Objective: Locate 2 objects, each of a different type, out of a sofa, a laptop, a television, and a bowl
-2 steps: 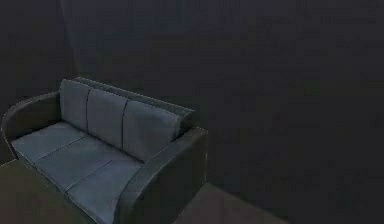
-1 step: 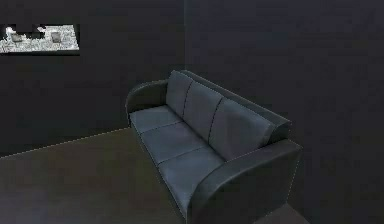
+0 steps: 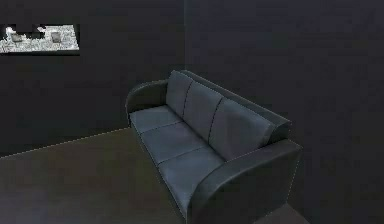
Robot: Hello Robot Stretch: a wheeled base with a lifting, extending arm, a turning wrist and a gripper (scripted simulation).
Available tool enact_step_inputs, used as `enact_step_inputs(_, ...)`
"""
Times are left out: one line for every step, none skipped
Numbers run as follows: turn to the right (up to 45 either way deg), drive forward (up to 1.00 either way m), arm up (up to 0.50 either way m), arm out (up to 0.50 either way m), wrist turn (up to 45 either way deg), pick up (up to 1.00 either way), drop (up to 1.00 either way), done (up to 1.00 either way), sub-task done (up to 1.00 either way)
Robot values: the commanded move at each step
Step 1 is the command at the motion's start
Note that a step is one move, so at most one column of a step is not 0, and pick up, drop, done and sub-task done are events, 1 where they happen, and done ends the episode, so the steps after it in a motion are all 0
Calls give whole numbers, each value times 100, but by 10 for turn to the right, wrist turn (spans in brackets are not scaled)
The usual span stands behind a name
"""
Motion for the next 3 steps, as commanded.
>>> enact_step_inputs(450, 0, 0, 0, 0, 0, 0, 0, 0)
enact_step_inputs(450, 0, 0, 0, 0, 0, 0, 0, 0)
enact_step_inputs(450, 0, 0, 0, 0, 0, 0, 0, 0)
